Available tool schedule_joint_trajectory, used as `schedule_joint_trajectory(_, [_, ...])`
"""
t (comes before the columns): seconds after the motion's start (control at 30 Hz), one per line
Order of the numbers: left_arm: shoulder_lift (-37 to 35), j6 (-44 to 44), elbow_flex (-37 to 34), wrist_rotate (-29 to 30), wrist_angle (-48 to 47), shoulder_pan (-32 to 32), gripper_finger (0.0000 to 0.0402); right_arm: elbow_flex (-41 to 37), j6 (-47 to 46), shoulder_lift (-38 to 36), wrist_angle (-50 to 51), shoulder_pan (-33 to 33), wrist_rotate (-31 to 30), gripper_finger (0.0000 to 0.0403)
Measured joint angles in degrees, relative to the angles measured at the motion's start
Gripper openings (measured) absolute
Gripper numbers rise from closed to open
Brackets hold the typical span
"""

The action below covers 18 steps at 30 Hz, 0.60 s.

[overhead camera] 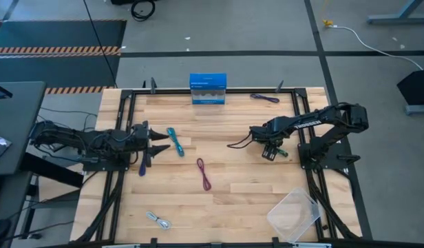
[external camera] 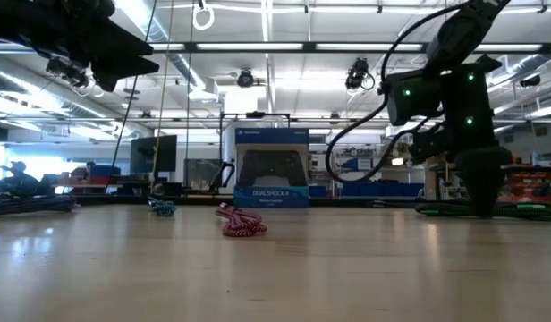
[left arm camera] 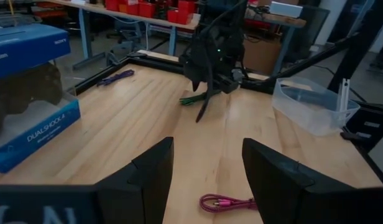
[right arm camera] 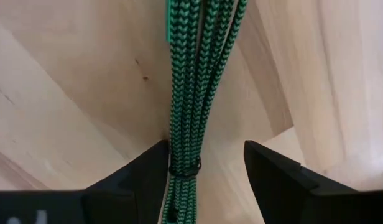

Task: Pick and place USB-C Cables
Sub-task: Put the green charger cable into the transparent bin

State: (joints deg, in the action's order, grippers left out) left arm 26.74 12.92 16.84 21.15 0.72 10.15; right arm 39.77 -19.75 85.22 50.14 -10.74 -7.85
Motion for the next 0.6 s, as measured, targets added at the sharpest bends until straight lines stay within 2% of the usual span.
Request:
schedule_joint_trajectory(0.2, [0.0,0.0,0.0,0.0,0.0,0.1,0.0199,-0.2,0.8,-0.1,-0.5,0.2,-0.3,0.0193])
schedule_joint_trajectory(0.33, [0.0,0.0,0.0,0.0,0.0,0.1,0.0199,-0.3,1.5,-0.1,-0.7,0.6,0.2,0.0134])
schedule_joint_trajectory(0.5, [0.0,-0.1,0.0,0.0,-0.1,0.1,0.0199,-0.3,0.9,-0.1,-0.3,1.3,1.2,0.0026])
schedule_joint_trajectory(0.6, [0.0,-0.1,0.0,0.0,-0.1,0.1,0.0199,-0.1,-0.5,-0.1,0.8,2.2,2.1,0.0021])
